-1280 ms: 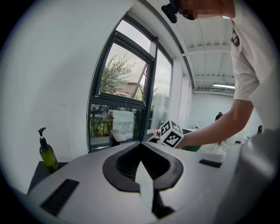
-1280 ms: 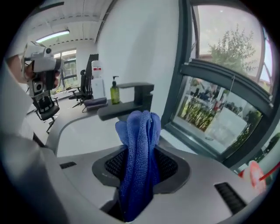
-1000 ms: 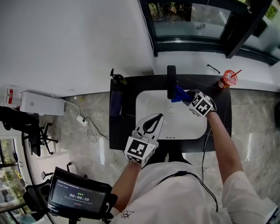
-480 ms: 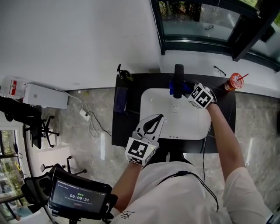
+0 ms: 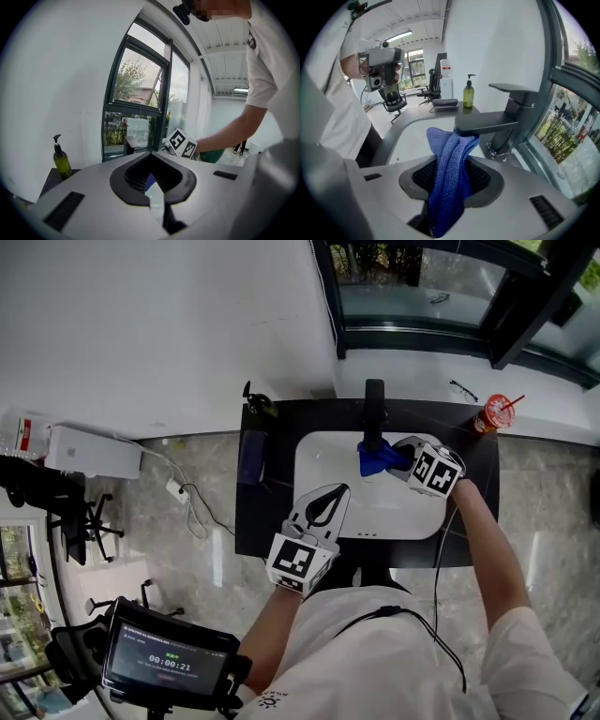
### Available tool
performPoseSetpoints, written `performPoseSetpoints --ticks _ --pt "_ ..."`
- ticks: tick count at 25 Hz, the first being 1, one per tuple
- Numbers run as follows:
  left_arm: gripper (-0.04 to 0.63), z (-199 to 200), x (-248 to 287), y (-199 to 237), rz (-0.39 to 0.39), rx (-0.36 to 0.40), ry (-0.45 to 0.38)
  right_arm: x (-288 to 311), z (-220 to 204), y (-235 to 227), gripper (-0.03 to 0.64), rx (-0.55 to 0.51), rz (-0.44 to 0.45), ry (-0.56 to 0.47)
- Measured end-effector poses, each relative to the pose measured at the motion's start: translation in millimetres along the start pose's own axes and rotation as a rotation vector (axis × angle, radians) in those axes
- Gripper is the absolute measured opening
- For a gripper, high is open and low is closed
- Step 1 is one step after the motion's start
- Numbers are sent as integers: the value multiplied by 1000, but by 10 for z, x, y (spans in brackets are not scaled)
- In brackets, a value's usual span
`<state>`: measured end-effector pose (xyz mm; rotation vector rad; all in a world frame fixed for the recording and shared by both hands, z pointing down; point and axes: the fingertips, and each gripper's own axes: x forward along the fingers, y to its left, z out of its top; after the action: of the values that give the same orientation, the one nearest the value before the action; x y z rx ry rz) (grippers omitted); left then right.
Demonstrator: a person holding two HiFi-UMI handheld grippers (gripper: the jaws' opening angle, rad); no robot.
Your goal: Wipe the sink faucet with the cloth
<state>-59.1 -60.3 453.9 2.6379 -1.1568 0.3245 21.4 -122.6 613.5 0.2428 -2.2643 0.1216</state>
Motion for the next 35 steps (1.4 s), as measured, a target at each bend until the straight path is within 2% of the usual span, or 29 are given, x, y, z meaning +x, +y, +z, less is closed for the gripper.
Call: performPoseSetpoints --ticks 2,4,8,12,15,18,24,27,29,31,33,35 --pt "-6 5 7 -10 -3 0 -3 -12 -68 149 146 20 69 19" --pt "-6 14 14 -9 -4 0 -5 -4 -146 149 146 33 83 41" --pt "-6 21 22 -6 -1 3 -9 30 -254 -225 146 72 -35 95" --pt "-6 -8 -2 15 9 -2 3 69 -147 -679 147 142 -148 45" --pt "-6 -42 -38 51 21 -4 11 89 -35 -829 147 180 -181 -8" --pt "-6 -39 -52 58 23 -5 8 91 -28 -794 147 170 -193 -28" --pt "-6 -58 -36 9 5 -6 7 11 2 -371 146 83 -108 -56" --pt "-6 -51 -36 -10 -3 -2 8 3 -85 -49 146 66 3 -29" --pt "-6 -50 -33 -17 -8 -2 8 4 -173 169 146 73 91 10" --pt "-6 -47 -30 -18 -11 -10 5 15 -291 280 146 94 142 64" --pt "-6 -45 -29 -27 -13 -15 4 41 -428 237 146 116 127 122" --pt "-6 -49 -29 -42 -15 -11 7 69 -515 65 146 127 61 158"
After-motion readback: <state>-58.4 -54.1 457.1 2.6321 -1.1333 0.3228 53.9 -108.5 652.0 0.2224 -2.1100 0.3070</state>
